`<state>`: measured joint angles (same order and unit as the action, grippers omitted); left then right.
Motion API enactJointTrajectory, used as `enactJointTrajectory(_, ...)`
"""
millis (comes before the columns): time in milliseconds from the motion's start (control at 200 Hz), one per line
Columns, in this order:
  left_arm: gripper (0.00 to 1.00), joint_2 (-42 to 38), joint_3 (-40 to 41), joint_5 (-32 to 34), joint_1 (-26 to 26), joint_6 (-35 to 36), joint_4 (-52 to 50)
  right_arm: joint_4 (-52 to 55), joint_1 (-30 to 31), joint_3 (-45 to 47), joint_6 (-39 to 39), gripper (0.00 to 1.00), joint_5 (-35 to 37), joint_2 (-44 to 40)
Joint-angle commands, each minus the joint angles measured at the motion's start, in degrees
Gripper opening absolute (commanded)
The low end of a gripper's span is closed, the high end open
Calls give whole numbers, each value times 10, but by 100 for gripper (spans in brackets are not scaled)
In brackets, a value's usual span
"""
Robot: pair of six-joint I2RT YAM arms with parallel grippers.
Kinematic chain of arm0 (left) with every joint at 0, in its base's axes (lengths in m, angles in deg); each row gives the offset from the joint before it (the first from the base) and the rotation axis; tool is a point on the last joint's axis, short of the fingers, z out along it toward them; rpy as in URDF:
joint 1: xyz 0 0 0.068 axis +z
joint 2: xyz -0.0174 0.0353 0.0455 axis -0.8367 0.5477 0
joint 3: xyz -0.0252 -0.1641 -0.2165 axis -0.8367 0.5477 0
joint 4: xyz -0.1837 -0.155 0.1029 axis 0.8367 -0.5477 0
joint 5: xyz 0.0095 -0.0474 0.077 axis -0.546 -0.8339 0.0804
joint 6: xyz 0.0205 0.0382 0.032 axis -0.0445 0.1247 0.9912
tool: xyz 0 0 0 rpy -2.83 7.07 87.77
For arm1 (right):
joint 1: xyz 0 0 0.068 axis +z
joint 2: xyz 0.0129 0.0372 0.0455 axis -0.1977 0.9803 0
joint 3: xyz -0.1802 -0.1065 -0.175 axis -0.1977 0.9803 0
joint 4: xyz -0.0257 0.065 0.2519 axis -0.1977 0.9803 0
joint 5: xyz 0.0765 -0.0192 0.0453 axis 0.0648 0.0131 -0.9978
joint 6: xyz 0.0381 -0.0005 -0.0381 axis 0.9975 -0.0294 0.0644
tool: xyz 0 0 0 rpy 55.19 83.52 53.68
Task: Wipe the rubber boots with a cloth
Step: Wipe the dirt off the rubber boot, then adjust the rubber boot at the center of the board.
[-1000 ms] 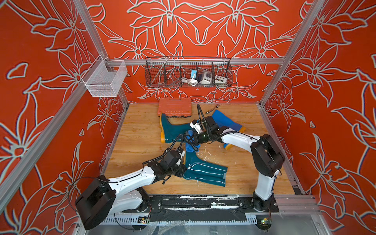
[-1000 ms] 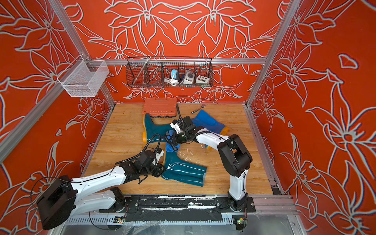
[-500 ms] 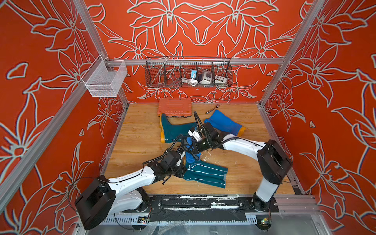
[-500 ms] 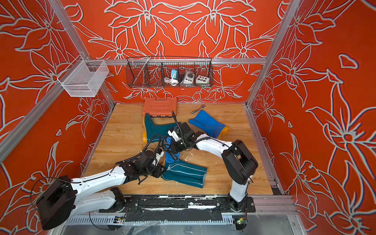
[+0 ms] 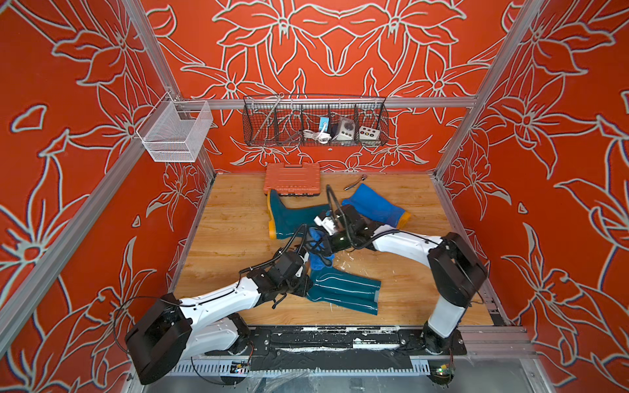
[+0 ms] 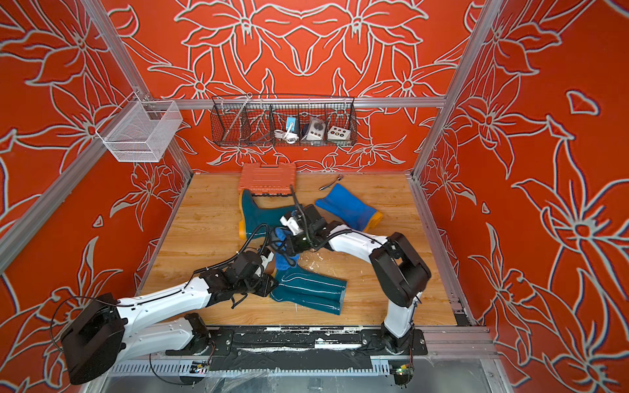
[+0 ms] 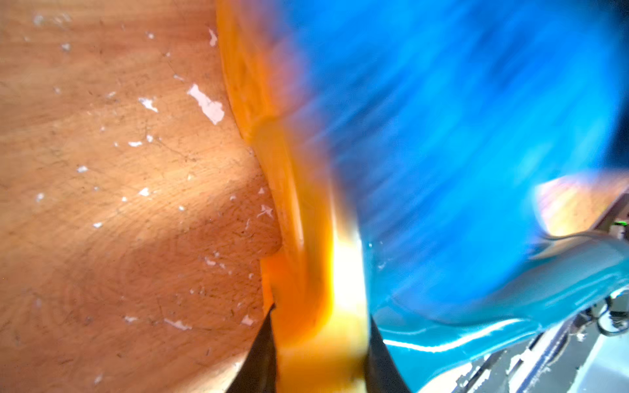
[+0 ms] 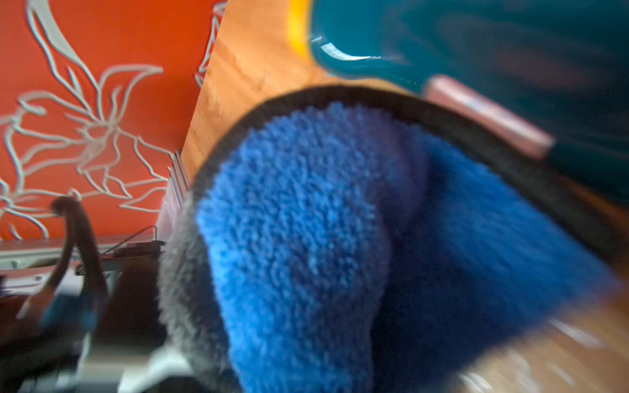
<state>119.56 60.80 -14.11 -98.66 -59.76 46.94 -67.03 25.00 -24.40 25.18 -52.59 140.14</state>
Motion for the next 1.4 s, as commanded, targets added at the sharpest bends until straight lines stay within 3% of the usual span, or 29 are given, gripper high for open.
enactJointTrajectory(0,0,-11,-5,-14,21,-30,1,46,-86,25,7,0,32,-50)
enactJointTrajectory(150,0,-21,-28,23,56,-68,-35,67,-104,45,-7,0,103,-159)
enactJointTrajectory(270,52,-38,-57,57,56,-49,-81,44,-109,129,4,0,218,-292)
enactJointTrajectory(335,66,-58,-73,89,47,-33,-122,44,-112,171,5,0,271,-364)
enactJointTrajectory(395,70,-90,-84,117,28,-13,-151,54,-114,202,4,0,304,-419)
enactJointTrajectory(490,71,-125,-103,163,-32,29,-164,69,-119,237,2,0,334,-480)
enactJointTrajectory(585,70,-104,-127,198,-113,83,-143,76,-122,261,5,0,346,-507)
enactJointTrajectory(746,72,52,-199,297,-284,215,-122,71,-131,284,13,0,335,-510)
enactJointTrajectory(866,74,172,-257,318,-365,304,-106,81,-136,291,3,0,335,-503)
enactJointTrajectory(1091,74,329,-346,317,-393,375,-118,84,-157,320,5,0,340,-509)
enactJointTrajectory(1396,71,416,-382,308,-394,386,-98,64,-165,335,7,0,337,-503)
